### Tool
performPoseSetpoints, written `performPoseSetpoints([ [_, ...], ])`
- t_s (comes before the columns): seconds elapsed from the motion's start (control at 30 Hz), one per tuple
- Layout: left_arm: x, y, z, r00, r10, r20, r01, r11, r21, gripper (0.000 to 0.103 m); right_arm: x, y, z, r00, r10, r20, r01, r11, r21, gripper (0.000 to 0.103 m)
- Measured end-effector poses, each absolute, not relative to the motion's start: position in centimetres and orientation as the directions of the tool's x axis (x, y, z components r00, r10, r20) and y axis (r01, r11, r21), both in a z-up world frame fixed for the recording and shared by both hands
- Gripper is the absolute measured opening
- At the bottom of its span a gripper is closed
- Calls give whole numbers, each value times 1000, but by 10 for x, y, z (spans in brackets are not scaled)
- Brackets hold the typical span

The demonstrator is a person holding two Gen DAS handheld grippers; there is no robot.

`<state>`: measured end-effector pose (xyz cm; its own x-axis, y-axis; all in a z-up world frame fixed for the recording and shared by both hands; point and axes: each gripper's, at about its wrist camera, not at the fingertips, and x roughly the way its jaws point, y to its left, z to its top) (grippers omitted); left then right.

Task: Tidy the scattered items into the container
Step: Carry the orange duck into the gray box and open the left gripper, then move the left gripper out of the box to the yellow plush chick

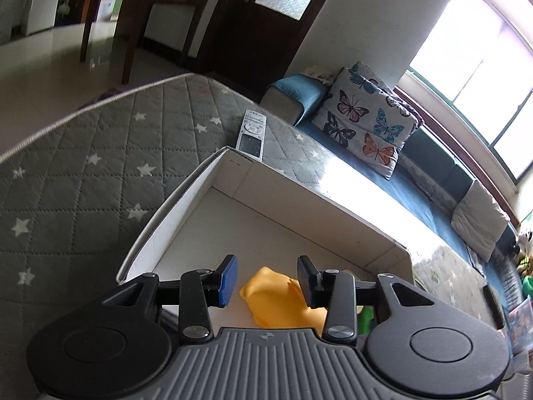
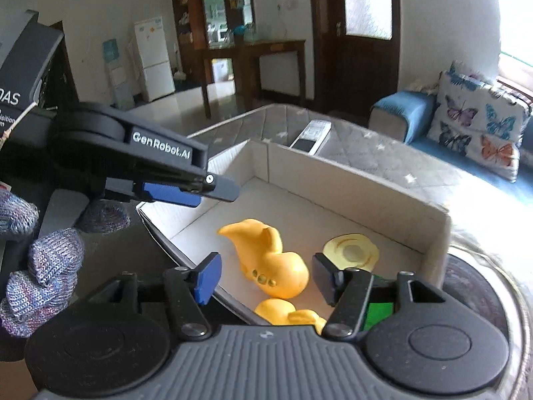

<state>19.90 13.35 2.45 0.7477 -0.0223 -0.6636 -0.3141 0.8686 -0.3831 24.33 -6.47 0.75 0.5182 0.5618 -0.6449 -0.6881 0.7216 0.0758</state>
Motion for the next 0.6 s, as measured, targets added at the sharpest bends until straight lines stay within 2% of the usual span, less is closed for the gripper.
performPoseSetpoints([
  [0.17, 183, 120, 30, 761, -1, -649, -289, 895, -340, 42, 219, -79, 14, 576, 549, -606, -667, 744, 40, 70],
  [0.27, 173, 111, 32, 772, 12, -636, -267, 913, -307, 42, 204, -85, 16, 611, 536, -582, -653, 757, 11, 70],
  [0.43, 159, 97, 33, 780, -2, -626, -226, 931, -285, 42, 182, -98, 15, 639, 532, -555, -632, 775, 15, 79],
  [0.6, 143, 86, 32, 787, -5, -618, -195, 947, -256, 42, 163, -109, 9, 659, 518, -546, -609, 793, 18, 82],
])
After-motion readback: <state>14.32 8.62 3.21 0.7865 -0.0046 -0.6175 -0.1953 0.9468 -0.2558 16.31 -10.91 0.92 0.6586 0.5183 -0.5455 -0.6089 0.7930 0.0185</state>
